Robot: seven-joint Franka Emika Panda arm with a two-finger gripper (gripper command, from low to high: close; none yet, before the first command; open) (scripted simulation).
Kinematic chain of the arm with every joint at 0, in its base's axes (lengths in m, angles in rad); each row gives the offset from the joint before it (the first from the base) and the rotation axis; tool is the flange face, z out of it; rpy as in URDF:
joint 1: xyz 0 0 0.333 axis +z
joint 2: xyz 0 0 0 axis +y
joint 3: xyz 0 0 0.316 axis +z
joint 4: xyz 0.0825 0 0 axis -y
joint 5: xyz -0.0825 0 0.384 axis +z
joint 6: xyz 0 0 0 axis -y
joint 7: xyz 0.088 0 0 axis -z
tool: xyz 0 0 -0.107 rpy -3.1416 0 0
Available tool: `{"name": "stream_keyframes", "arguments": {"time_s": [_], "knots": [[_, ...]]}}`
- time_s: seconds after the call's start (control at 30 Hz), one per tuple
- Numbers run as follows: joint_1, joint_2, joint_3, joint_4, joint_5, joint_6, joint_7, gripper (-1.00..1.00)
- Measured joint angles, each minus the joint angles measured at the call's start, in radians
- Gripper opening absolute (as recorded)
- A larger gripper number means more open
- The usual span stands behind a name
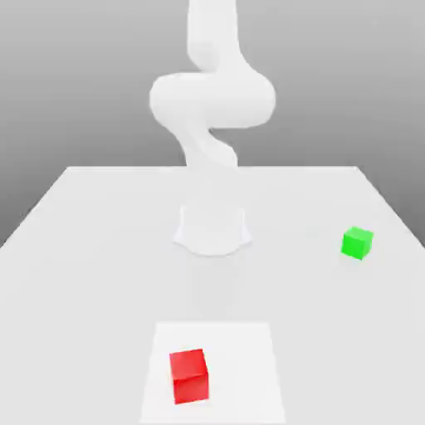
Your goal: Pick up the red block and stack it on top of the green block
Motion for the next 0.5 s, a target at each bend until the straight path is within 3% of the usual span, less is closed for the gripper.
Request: {"name": "stream_keyframes", "arguments": {"time_s": [0.5], "knots": [[0.051,0.551,-0.089,-0.169,0.055,0.248,-0.214,0.0]]}}
